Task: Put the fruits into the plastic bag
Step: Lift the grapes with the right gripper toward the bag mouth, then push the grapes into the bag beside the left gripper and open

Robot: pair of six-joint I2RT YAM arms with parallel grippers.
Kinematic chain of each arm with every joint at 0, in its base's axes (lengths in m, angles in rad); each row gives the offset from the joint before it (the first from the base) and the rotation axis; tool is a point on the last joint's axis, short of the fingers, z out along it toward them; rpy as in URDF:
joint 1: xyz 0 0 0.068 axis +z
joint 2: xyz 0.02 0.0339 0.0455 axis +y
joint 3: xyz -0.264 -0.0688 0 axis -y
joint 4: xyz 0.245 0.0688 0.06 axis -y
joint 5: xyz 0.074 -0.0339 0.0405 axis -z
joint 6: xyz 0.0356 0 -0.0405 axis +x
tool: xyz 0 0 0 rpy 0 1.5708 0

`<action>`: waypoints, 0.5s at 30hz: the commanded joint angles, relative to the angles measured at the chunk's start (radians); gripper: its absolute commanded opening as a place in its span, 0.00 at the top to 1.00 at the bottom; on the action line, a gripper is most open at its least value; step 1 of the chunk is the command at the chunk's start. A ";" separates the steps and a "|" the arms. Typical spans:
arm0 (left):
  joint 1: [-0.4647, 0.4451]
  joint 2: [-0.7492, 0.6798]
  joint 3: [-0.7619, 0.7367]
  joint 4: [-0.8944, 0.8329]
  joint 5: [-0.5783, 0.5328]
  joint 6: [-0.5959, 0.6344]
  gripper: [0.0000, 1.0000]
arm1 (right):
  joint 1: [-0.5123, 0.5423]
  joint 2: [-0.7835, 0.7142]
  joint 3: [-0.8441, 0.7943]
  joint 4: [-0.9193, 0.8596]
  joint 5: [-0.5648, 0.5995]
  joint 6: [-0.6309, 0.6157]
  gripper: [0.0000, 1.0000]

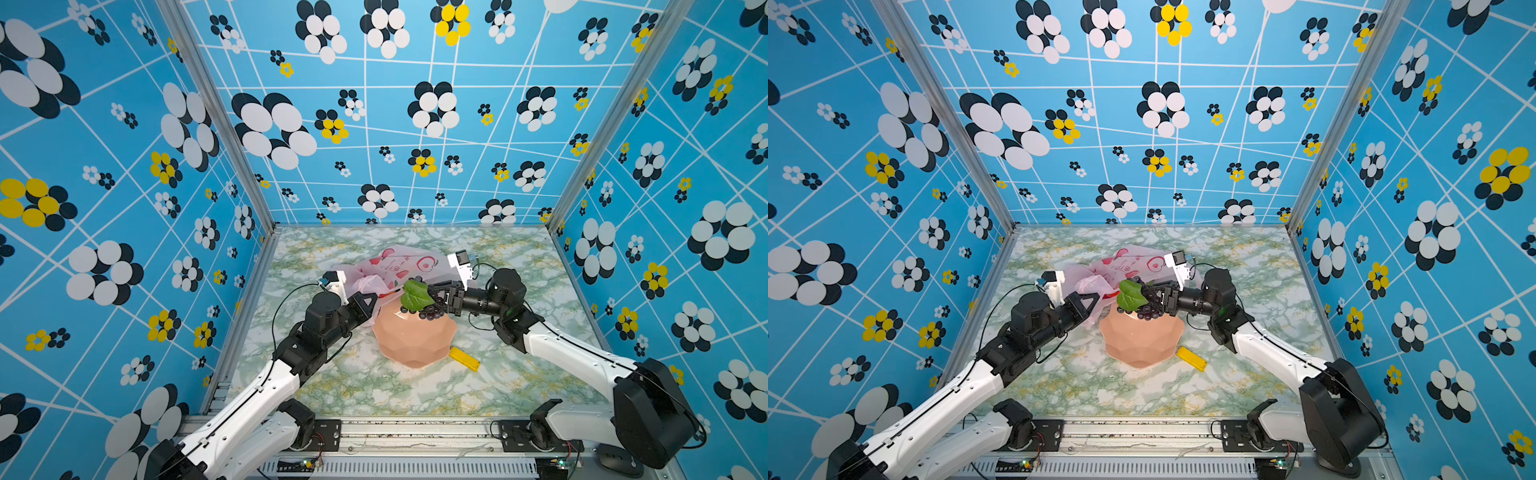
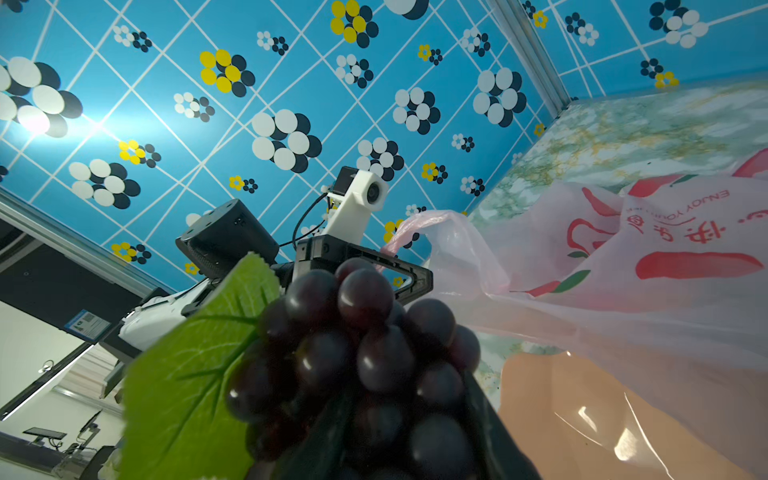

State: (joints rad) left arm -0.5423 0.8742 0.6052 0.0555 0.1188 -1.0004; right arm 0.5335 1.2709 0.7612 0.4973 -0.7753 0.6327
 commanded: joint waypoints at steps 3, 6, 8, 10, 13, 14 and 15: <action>-0.022 -0.034 0.023 0.082 -0.012 0.057 1.00 | -0.004 0.020 0.099 -0.325 0.031 -0.132 0.60; -0.022 -0.027 0.039 0.097 -0.007 0.074 1.00 | -0.003 0.066 0.150 -0.365 0.038 -0.159 0.60; -0.023 -0.016 0.050 0.103 -0.002 0.083 1.00 | -0.003 0.105 0.182 -0.384 0.039 -0.177 0.60; -0.024 -0.006 0.055 0.113 0.001 0.085 1.00 | -0.003 0.143 0.216 -0.396 0.036 -0.184 0.60; -0.025 0.013 0.062 0.131 0.015 0.090 1.00 | -0.001 0.205 0.265 -0.426 0.028 -0.195 0.60; -0.024 0.018 0.065 0.136 0.020 0.092 1.00 | -0.001 0.228 0.286 -0.447 0.023 -0.203 0.60; -0.025 0.022 0.067 0.139 0.024 0.095 1.00 | -0.001 0.248 0.305 -0.464 0.022 -0.213 0.60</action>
State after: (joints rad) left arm -0.5591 0.8852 0.6388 0.1490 0.1219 -0.9371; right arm 0.5335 1.4811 1.0050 0.0929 -0.7429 0.4656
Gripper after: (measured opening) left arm 0.040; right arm 0.398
